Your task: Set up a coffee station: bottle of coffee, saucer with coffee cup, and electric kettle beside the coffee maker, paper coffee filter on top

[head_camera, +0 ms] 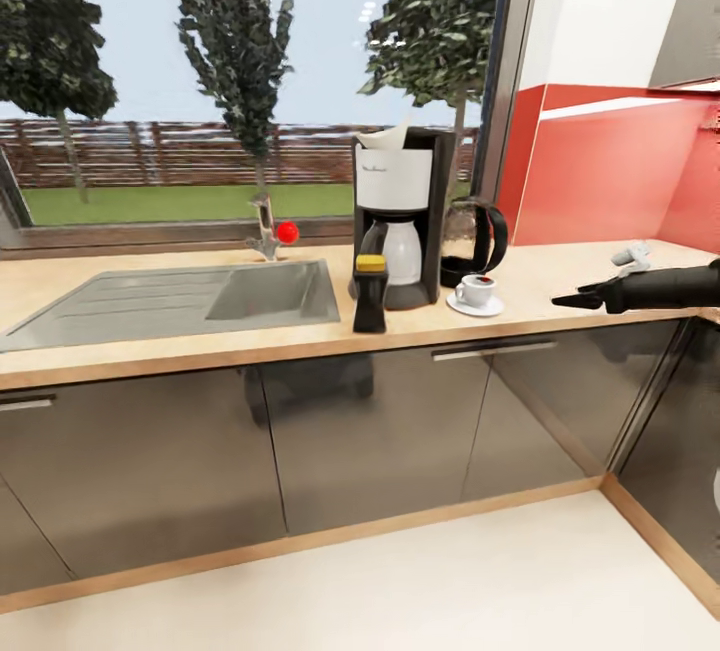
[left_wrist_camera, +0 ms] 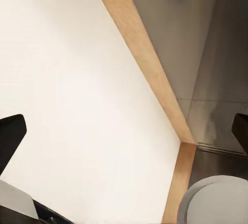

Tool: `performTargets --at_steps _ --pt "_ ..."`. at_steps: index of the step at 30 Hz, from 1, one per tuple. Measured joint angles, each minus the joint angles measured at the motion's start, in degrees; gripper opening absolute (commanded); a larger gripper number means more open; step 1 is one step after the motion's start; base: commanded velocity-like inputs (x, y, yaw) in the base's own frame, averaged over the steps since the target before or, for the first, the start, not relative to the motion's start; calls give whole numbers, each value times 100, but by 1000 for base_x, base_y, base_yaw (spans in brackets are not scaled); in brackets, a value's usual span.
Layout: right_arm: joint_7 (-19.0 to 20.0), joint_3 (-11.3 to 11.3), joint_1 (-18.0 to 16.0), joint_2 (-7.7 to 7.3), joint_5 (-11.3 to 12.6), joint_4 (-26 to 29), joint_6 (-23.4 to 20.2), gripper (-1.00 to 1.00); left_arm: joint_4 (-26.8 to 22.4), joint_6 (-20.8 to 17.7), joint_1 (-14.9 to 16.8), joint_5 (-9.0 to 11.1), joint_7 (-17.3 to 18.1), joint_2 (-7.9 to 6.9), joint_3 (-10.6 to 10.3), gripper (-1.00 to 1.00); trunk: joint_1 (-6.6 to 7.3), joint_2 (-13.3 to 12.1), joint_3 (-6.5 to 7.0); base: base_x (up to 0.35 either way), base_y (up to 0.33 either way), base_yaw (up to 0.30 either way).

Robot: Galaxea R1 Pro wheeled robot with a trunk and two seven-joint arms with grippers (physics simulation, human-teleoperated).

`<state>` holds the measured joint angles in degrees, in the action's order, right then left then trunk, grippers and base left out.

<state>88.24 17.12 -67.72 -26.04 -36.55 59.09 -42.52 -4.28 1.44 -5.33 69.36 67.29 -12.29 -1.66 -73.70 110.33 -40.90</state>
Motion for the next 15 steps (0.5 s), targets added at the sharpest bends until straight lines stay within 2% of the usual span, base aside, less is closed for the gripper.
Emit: performTargets --at_steps 6,15 --pt "12 16 298 0 13 537 0 100 0 0 0 0 0 -1 0 100 1 0 0 -278 0 0" --pt "15 25 742 1 23 953 0 100 0 0 0 0 0 0 0 100 3 0 0 -72 0 0"
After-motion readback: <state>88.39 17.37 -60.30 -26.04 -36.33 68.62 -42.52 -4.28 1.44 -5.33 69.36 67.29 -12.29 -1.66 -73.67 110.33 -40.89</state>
